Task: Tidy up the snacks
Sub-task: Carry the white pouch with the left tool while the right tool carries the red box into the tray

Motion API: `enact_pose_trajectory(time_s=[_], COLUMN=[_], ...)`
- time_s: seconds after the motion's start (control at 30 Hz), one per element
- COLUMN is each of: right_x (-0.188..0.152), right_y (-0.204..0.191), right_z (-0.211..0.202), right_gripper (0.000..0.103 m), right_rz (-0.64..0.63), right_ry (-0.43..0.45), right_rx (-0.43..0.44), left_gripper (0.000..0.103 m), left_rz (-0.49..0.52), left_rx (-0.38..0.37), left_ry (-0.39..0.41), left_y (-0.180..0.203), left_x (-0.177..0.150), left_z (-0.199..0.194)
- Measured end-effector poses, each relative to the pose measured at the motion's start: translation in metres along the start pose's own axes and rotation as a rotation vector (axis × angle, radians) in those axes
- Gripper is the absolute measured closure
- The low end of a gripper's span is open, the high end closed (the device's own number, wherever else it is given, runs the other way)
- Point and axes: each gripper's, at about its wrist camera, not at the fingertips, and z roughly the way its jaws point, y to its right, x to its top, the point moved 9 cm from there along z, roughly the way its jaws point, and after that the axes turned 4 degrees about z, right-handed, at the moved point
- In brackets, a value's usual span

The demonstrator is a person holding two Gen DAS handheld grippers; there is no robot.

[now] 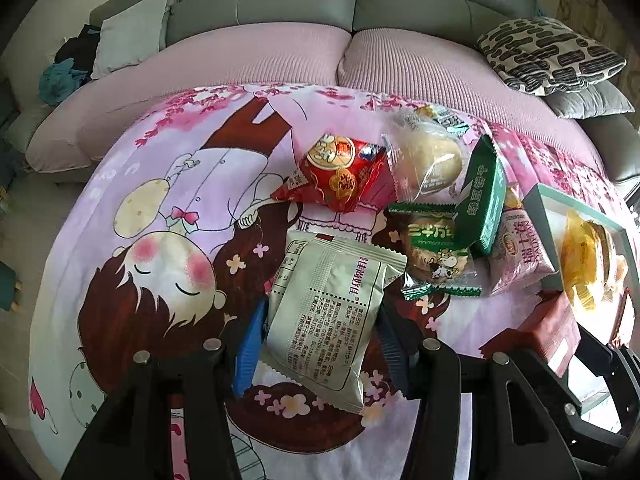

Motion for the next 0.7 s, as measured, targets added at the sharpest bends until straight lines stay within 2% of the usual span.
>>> enact_pose_trajectory(time_s=[0.17,0.4,0.7], right_x=[0.01,0.018,0.021], right_y=[0.003,0.022,0.083], right_z=[-0.023,-0.045,-0.07], right_gripper=[0.036,0.036,0.036], right_rz=[0.007,0.041,0.137], right_ry=[0.067,0.115,0.156], right_rx=[0.009,-0.012,-0.089], left_gripper=[0.048,0.048,0.048], left_rz=[-0.004,0.023,0.08], left_rx=[-0.002,-0.024,-0.075], left_ry=[0.032,0.075,0.097], left_y=[0.003,0.025,0.07], left_x=[0.004,0.011,0.014], left_z=[-0.014,-0.032,-0.043])
